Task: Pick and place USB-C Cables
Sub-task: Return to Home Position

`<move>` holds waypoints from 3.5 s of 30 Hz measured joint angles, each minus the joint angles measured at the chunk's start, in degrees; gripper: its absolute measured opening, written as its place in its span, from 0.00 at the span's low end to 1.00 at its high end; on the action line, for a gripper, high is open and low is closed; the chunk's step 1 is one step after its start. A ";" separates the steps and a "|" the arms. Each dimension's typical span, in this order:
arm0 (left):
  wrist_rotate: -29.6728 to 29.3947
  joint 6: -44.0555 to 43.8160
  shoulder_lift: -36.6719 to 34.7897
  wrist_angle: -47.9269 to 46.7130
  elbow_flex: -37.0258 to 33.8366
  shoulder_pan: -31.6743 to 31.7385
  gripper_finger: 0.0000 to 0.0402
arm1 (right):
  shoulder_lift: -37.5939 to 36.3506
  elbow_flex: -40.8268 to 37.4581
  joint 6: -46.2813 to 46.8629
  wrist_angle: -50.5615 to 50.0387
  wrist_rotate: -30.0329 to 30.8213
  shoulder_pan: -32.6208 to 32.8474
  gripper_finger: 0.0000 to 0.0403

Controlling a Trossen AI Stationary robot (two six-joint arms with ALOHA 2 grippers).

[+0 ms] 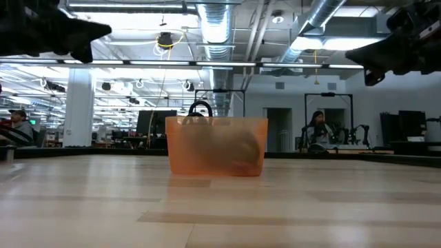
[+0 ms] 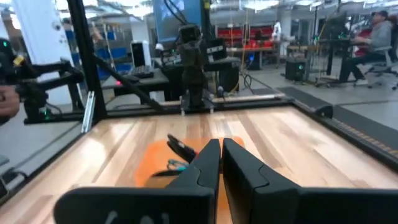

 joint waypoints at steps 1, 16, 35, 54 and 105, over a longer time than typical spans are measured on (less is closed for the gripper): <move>0.01 0.08 -1.63 -2.64 0.03 0.04 0.00 | 0.04 -0.01 0.08 -0.65 0.19 0.00 0.11; 0.90 7.93 -0.62 -5.47 -0.82 1.97 0.00 | 0.12 0.23 0.11 -10.06 0.79 -0.48 0.11; -5.62 2.76 -0.60 -9.52 -0.32 1.99 0.00 | 0.11 0.23 0.11 -10.46 0.79 -0.48 0.11; -5.73 2.45 -0.60 -9.71 -0.21 1.99 0.00 | 0.11 0.23 0.11 -10.52 0.79 -0.48 0.11; -5.70 2.67 -0.61 -9.68 -0.19 1.99 0.00 | 0.11 0.17 0.13 -10.52 0.79 -0.48 0.11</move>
